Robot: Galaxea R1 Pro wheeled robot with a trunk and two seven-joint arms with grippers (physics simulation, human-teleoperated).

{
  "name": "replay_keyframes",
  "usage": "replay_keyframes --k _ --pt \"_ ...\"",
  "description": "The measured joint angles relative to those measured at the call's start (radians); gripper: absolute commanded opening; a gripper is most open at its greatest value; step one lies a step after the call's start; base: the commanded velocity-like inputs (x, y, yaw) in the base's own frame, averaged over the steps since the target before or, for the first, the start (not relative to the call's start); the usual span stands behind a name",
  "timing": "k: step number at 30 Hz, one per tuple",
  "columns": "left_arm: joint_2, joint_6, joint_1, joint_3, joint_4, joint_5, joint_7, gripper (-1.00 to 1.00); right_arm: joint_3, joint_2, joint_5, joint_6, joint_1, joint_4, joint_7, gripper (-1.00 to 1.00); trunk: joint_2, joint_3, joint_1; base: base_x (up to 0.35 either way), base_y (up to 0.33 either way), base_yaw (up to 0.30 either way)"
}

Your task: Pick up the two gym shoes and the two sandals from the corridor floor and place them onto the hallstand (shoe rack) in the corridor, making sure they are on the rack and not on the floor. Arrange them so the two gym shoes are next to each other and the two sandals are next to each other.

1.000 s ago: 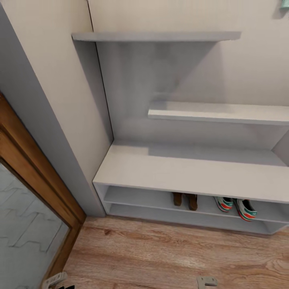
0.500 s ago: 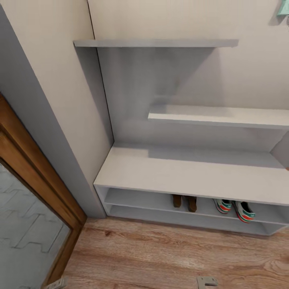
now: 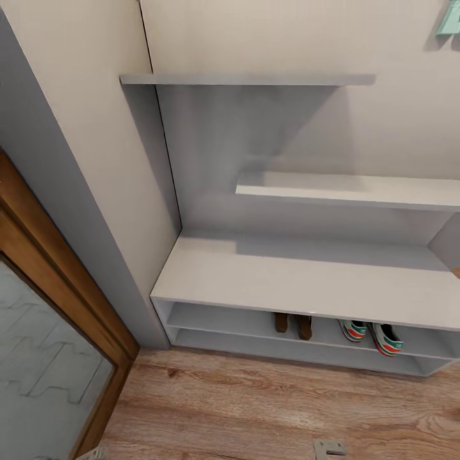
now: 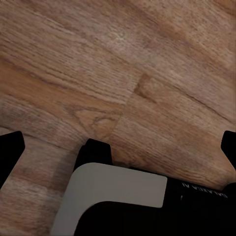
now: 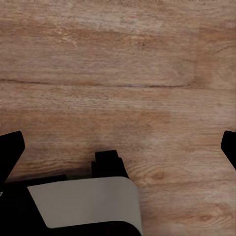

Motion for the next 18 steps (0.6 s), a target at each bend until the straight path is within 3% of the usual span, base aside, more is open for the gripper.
replay_keyframes --k 18 --pt "-0.001 0.000 0.000 0.000 0.013 -0.002 0.000 1.00 0.000 0.001 0.000 0.000 0.000 0.000 0.000 1.00 0.126 0.056 -0.069 0.000 0.000 0.000"
